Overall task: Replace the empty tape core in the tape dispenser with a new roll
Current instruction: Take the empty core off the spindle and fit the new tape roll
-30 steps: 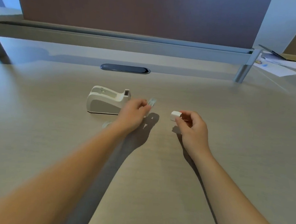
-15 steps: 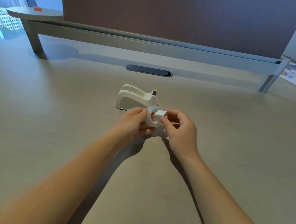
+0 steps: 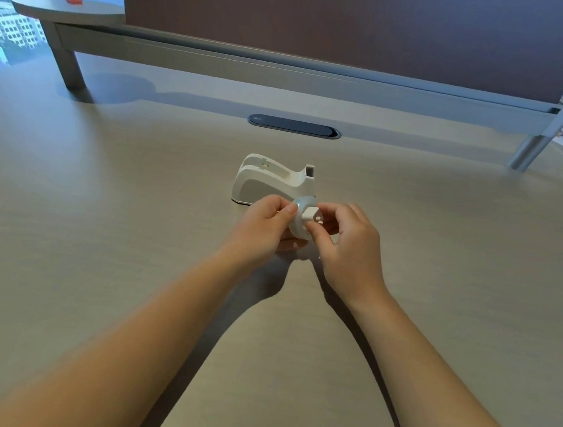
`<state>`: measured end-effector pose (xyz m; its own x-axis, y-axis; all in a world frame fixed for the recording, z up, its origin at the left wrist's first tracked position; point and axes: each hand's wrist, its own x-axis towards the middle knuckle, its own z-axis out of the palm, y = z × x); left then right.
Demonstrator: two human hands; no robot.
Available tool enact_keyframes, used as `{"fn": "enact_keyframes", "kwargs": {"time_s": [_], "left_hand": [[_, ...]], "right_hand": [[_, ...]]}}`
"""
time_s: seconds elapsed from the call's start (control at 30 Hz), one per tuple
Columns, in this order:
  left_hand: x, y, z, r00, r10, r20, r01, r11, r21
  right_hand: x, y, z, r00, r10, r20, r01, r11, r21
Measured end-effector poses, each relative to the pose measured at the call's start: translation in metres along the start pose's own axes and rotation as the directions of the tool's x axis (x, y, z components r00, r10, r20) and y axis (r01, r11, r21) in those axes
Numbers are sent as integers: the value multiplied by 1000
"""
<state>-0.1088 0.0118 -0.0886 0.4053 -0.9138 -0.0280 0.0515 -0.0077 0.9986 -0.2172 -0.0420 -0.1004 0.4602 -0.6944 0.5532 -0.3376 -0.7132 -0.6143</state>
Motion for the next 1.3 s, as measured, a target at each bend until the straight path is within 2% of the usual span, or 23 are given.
{"fn": "enact_keyframes", "kwargs": {"time_s": [0.1, 0.2, 0.33, 0.4, 0.47, 0.53, 0.6, 0.77, 1.1, 1.3], "left_hand": [[1, 1, -3, 1000, 5, 12, -5, 1000, 6], [-1, 5, -8, 997, -17, 73, 23, 997, -76], [-3, 12, -11, 984, -32, 175, 72, 971, -227], [-3, 14, -10, 982, -45, 185, 90, 965, -245], [-4, 14, -9, 980, -49, 190, 95, 967, -238], [-4, 13, -9, 980, -44, 194, 88, 970, -224], [-4, 14, -10, 980, -41, 193, 80, 976, -203], [-4, 11, -12, 979, -8, 205, 37, 990, -138], [2, 6, -17, 991, 97, 88, -100, 994, 38], [0, 4, -11, 987, 156, 32, -157, 986, 55]], "right_hand": [[1, -3, 1, 998, -64, 16, 65, 997, -50], [5, -3, 0, 997, -69, 42, 70, 997, -28], [7, -6, -3, 989, 144, 44, -150, 963, 224], [7, -10, -4, 968, 244, 59, -248, 892, 377], [8, -11, -5, 932, 346, 106, -347, 773, 530], [9, -11, -6, 889, 406, 211, -447, 672, 591], [8, -9, -6, 869, 402, 287, -493, 653, 575], [7, -7, -6, 889, 348, 298, -458, 640, 617], [7, -9, -4, 940, 274, 203, -341, 760, 552], [7, -7, -1, 949, 264, 175, -316, 770, 554]]}}
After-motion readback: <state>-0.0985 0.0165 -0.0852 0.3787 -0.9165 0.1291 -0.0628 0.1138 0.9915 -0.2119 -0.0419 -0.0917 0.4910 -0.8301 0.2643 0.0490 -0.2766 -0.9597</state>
